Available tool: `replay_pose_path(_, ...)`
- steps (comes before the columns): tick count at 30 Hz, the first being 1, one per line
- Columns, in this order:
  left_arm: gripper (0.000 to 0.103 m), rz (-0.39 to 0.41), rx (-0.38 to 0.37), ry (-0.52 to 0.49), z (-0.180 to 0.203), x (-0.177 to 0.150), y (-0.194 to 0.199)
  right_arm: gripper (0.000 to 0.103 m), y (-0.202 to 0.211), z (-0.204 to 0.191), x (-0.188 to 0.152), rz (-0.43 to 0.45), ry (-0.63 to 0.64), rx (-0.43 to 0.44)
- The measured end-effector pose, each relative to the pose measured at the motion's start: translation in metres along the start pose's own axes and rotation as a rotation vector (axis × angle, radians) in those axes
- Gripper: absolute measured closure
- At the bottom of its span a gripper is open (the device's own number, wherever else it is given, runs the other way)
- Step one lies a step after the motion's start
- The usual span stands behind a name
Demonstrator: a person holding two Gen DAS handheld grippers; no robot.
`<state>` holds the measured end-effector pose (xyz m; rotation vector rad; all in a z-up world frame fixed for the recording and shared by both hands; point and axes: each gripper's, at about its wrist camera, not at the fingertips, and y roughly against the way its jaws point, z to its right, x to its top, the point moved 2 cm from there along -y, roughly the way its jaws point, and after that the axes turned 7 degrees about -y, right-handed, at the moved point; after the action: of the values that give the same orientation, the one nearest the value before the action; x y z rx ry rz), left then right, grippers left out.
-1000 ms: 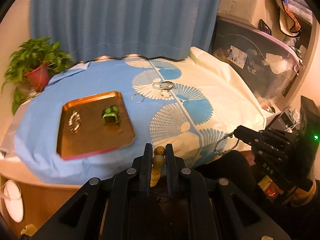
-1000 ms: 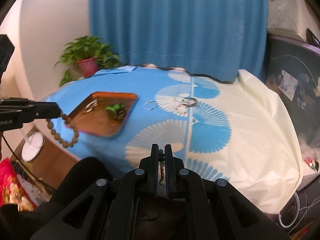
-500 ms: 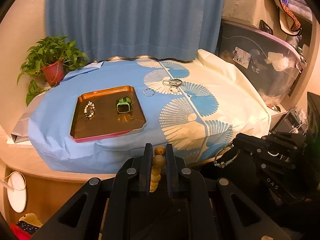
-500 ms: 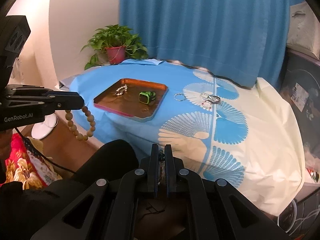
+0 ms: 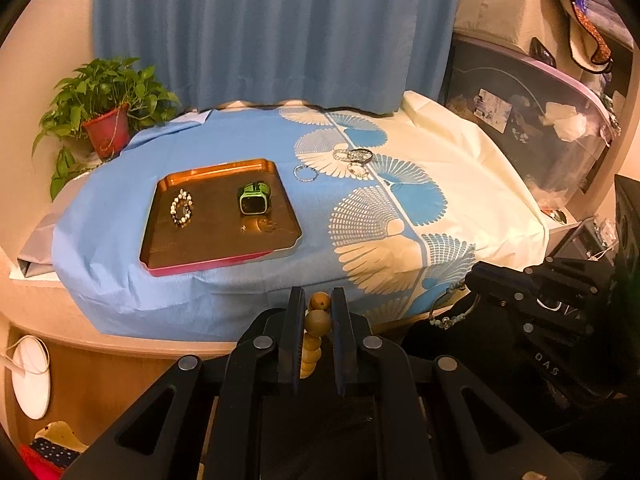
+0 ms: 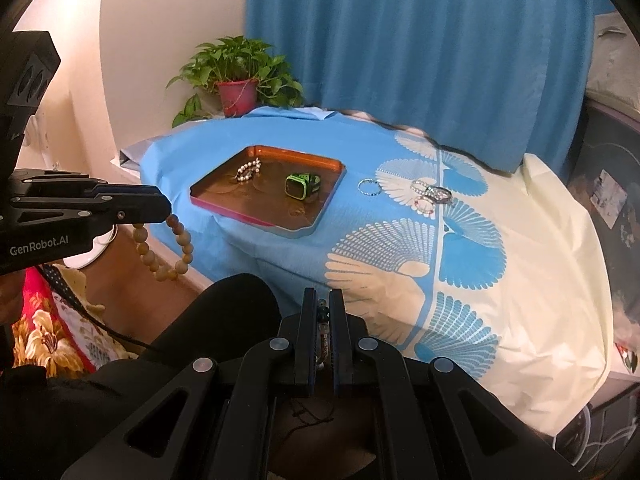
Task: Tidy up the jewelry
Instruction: 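Carry both bracelets to the tray and release them inside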
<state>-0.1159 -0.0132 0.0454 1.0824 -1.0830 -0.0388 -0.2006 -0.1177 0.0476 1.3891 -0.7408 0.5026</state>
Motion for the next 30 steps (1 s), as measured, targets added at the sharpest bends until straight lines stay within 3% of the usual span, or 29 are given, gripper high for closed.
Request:
replay_pose_path(11, 0.093, -0.028, 0.01, 0.071, -0.048, 0.013, -0.032, 0.098, -0.044, -0.005, 0.021, -0.043, 0.015, 0.009)
replay_pose_path(22, 0.093, -0.004, 0.077, 0.153, -0.125, 0.051, -0.069, 0.097, -0.118, -0.021, 0.085, -0.027, 0.022, 0.067)
replay_pose_path(30, 0.093, -0.011, 0.129, 0.133, -0.157, 0.078, -0.119, 0.097, -0.179, -0.044, 0.129, 0.0, 0.042, 0.133)
